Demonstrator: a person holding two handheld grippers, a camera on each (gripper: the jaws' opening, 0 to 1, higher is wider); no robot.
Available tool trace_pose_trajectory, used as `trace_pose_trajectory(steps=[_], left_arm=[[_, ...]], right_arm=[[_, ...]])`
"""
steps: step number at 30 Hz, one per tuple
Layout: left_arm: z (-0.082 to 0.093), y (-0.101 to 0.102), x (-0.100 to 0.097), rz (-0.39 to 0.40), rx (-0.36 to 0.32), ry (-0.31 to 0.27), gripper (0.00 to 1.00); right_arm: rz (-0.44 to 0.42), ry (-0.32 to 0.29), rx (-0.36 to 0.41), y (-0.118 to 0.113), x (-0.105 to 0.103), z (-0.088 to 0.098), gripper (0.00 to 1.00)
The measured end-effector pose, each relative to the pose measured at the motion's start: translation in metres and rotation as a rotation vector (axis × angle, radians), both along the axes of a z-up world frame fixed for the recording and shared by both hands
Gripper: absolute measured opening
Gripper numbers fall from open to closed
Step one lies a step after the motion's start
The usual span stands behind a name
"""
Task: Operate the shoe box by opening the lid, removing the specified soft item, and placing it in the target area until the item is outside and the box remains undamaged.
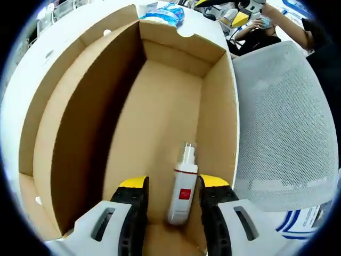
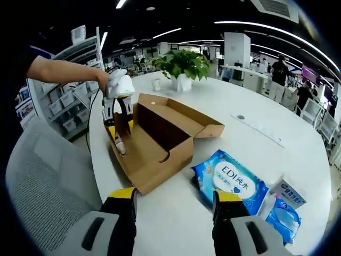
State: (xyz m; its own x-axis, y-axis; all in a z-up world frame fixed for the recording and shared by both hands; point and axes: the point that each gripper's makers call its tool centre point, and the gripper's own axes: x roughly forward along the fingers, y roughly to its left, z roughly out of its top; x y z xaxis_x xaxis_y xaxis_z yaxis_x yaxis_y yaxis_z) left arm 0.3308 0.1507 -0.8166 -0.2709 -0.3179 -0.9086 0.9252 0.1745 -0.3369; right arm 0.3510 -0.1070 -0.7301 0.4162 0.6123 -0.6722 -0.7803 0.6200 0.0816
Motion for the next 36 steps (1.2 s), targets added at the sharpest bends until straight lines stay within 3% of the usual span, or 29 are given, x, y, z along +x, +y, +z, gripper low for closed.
trace_pose_trajectory(steps=[12, 17, 20, 26, 36], left_arm=[[-0.013, -0.008, -0.003, -0.116, 0.012, -0.005, 0.36], [-0.021, -0.001, 0.001, -0.163, 0.046, -0.051, 0.29], [-0.021, 0.001, 0.004, -0.155, 0.05, -0.058, 0.23], [-0.022, 0.006, 0.008, -0.133, 0.055, -0.084, 0.22], [-0.031, 0.015, 0.008, -0.165, 0.052, -0.126, 0.23]], right_arm=[[-0.01, -0.004, 0.012, 0.002, 0.005, 0.003, 0.56], [-0.012, -0.009, 0.017, 0.003, 0.007, 0.005, 0.56], [-0.006, -0.011, 0.017, 0.004, 0.007, 0.005, 0.56], [0.013, -0.022, 0.024, 0.011, 0.008, 0.007, 0.55], [0.03, -0.031, 0.03, 0.017, 0.008, 0.009, 0.54]])
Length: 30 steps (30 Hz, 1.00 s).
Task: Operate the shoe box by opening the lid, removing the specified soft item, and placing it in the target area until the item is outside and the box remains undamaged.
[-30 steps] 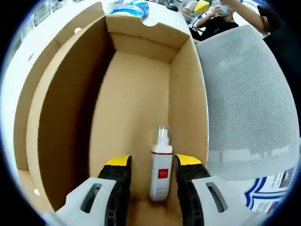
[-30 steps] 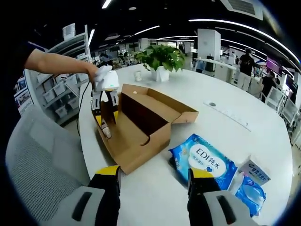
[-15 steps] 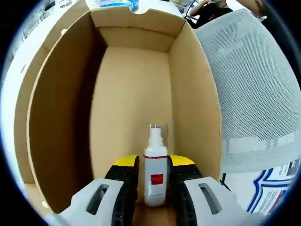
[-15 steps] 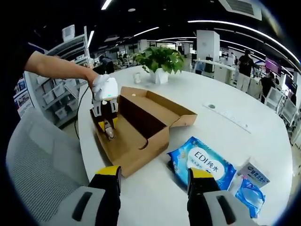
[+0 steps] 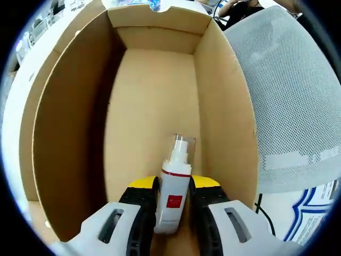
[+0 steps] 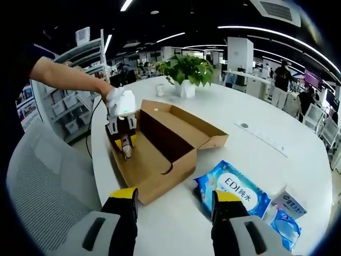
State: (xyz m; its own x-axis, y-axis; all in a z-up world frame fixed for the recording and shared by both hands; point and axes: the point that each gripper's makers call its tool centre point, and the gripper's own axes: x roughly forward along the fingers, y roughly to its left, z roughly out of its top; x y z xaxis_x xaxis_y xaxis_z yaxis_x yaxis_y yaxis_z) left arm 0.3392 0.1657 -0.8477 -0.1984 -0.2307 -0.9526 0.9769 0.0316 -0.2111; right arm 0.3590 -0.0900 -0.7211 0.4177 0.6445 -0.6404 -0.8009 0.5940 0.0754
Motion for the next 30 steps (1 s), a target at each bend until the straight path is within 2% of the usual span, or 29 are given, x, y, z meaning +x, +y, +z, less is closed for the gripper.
trace_pose_trajectory(steps=[9, 10, 18, 30], left_arm=[[0.004, -0.002, 0.004, 0.026, 0.004, -0.047, 0.19], [0.005, -0.003, 0.006, 0.063, 0.006, -0.048, 0.19], [0.008, 0.002, 0.008, 0.074, 0.006, -0.076, 0.18], [0.029, -0.009, 0.01, 0.114, -0.038, -0.121, 0.18]], right_arm=[[-0.006, 0.002, 0.013, 0.0, -0.003, 0.002, 0.54], [-0.006, 0.004, 0.015, 0.001, -0.003, 0.002, 0.54], [0.002, 0.007, 0.023, 0.007, -0.007, 0.005, 0.54], [0.016, 0.007, 0.035, 0.018, -0.014, 0.013, 0.53]])
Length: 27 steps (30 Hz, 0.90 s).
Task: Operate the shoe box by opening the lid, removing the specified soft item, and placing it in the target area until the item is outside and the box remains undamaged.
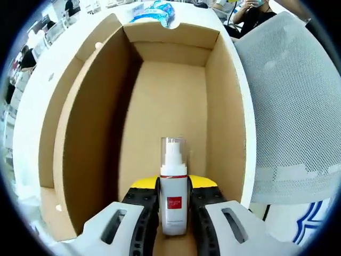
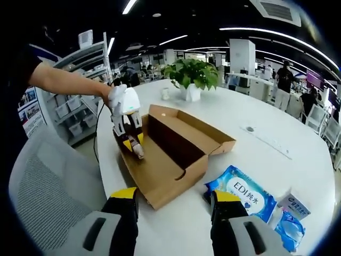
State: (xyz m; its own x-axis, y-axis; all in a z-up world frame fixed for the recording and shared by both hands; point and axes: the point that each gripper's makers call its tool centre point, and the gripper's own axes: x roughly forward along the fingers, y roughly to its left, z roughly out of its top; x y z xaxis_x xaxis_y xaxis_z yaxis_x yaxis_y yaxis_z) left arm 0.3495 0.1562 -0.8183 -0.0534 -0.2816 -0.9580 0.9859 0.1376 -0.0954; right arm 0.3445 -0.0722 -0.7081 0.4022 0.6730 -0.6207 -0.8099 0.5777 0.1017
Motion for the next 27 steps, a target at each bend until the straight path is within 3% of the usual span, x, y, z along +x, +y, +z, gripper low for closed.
trace_pose_trajectory(steps=[13, 27], left_arm=[[0.025, -0.018, -0.001, 0.007, -0.06, -0.069, 0.18], [0.055, -0.045, -0.002, 0.002, -0.146, -0.182, 0.18]], right_arm=[[-0.006, 0.02, 0.039, 0.018, -0.006, 0.007, 0.51], [-0.079, 0.101, 0.128, 0.04, -0.004, 0.008, 0.46]])
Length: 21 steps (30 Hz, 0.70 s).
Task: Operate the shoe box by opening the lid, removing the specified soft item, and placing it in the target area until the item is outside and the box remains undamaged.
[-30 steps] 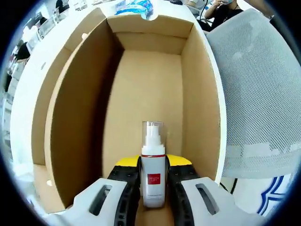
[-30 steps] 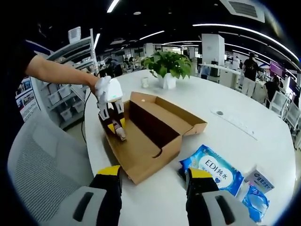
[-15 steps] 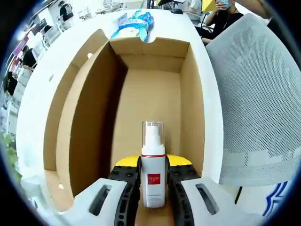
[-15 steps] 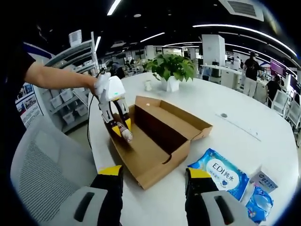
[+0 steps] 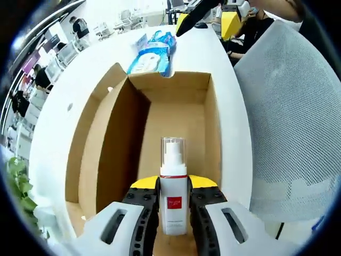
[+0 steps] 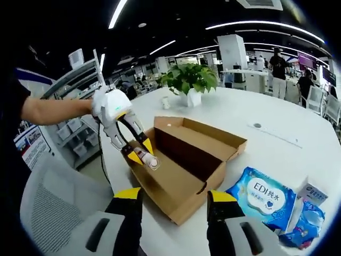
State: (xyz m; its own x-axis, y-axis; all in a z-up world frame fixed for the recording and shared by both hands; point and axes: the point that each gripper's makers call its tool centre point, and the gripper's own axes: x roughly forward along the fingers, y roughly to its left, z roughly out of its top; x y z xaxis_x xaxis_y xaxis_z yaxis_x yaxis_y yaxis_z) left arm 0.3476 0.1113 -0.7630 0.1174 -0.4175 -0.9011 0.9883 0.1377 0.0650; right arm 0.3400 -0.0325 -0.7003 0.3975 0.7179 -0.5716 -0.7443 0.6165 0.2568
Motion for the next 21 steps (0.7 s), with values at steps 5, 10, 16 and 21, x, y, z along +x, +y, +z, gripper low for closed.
trace_pose_trajectory(steps=[5, 10, 16, 21], left_arm=[[0.007, -0.009, 0.001, -0.018, -0.027, -0.033, 0.18], [0.012, -0.019, -0.001, -0.037, -0.048, -0.058, 0.18], [0.019, -0.029, -0.001, -0.055, -0.073, -0.092, 0.18], [0.024, -0.037, -0.002, -0.072, -0.094, -0.132, 0.18]], right_arm=[[-0.017, 0.03, 0.041, 0.008, -0.001, 0.002, 0.45], [-0.019, 0.047, 0.055, 0.016, -0.004, -0.001, 0.45], [-0.034, 0.077, 0.071, 0.023, -0.005, -0.006, 0.44], [-0.056, 0.105, 0.103, 0.029, -0.004, -0.006, 0.42]])
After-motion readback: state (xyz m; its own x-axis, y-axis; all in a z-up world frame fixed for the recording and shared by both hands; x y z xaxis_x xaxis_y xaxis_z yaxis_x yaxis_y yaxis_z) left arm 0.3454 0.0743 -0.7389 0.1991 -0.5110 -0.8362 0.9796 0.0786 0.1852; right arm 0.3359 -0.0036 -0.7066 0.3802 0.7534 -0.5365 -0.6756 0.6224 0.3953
